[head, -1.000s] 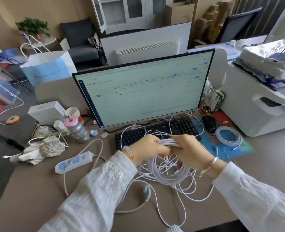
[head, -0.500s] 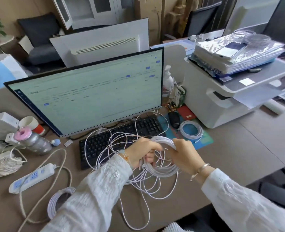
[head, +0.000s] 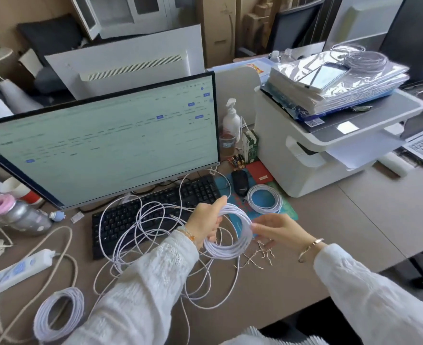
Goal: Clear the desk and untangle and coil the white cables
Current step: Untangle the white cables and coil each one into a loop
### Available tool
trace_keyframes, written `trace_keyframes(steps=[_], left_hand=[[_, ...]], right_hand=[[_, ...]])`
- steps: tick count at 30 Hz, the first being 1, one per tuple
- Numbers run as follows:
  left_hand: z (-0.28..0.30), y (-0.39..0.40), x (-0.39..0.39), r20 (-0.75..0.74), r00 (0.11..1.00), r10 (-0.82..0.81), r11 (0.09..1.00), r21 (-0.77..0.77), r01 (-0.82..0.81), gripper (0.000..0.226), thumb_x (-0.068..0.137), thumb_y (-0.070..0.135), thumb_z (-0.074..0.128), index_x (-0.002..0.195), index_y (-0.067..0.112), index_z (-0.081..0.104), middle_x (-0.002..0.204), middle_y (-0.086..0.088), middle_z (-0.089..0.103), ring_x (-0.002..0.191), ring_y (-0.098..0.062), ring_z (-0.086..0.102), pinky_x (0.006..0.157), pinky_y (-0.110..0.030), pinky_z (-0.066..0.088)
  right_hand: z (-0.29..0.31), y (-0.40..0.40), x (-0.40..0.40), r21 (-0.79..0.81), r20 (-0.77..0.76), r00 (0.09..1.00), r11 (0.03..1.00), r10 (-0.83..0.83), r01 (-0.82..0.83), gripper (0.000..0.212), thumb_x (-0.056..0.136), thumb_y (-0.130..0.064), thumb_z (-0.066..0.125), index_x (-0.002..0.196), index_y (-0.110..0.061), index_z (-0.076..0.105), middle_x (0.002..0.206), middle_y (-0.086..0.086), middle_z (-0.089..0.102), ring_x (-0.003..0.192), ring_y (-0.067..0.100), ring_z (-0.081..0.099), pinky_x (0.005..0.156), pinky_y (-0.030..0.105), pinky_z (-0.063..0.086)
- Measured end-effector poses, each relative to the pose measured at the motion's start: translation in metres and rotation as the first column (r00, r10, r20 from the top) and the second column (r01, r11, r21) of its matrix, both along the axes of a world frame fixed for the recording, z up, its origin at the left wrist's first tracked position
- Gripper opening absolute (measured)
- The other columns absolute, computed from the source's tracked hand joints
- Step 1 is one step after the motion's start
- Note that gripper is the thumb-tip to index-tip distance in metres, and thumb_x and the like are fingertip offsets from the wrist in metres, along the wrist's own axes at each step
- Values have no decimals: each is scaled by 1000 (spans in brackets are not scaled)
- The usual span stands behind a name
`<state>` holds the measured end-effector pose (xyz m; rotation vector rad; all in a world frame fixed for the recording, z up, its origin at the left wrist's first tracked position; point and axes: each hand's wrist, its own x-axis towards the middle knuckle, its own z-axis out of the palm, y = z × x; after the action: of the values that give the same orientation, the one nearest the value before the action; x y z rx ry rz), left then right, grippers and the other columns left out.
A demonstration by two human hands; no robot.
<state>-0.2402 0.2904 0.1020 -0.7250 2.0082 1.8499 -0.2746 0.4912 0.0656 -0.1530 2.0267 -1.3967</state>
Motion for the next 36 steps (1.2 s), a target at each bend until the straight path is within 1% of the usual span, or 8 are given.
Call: trace_keyframes(steps=[3,5,8,15,21,26,30,36], left_hand=[[-17,-5,-10,5,997,77,995,-60,-76,47,94,41,55,59,18,33,43,6,26,39,-14,19,42,-23,18],[-27,-10,-11,10,994,105,989,-108,-104,44,92,39,57,59,17,36,44,5,28,38,-15,21,42,-23,19],[-40,-13,-12,16,991,132,979,-158,-128,48,91,38,59,53,18,35,45,3,28,37,-15,21,41,-22,21],[-66,-21,-16,72,978,196,960,-219,-176,49,89,41,58,53,18,34,43,4,26,39,-17,22,42,-23,23],[-75,-22,-22,115,975,192,965,-204,-166,51,89,43,56,52,19,31,44,4,26,38,-17,23,42,-23,25],[-78,-21,-25,126,972,198,967,-189,-172,51,90,44,55,51,20,33,42,6,27,33,-15,24,43,-23,25],[-81,-20,-26,133,970,202,968,-179,-177,48,89,46,53,54,18,35,44,4,29,33,-16,25,43,-23,27],[-78,-13,-27,104,970,218,964,-178,-198,42,89,43,50,59,16,39,47,3,31,35,-16,25,43,-22,28]], right_hand=[[-29,11,-24,230,-137,985,963,-110,140,7,86,-13,64,84,-8,69,77,7,70,61,18,61,73,43,59],[-48,13,-32,444,-218,976,890,-8,106,10,83,-11,59,79,-14,68,77,6,69,63,22,59,75,41,57],[-70,10,-34,633,-193,970,774,148,8,13,82,-17,55,82,-23,66,88,4,68,80,27,61,71,28,48],[-102,-15,-43,783,-170,887,605,429,-143,26,85,-10,50,106,-20,62,113,3,62,98,26,62,80,31,48],[-119,-27,-53,837,-133,842,514,524,-187,28,89,-7,50,113,-15,60,119,6,58,104,28,62,87,36,50],[-118,-30,-59,820,-86,868,529,489,-217,26,87,-10,51,110,-17,62,112,6,64,98,27,63,84,34,51],[-112,-25,-64,721,-83,925,664,371,-201,6,83,-15,59,82,-21,59,95,5,67,83,25,61,73,28,48],[-95,-6,-73,656,-167,924,739,343,-156,23,84,-9,62,67,-18,49,86,6,62,79,23,54,67,25,40]])
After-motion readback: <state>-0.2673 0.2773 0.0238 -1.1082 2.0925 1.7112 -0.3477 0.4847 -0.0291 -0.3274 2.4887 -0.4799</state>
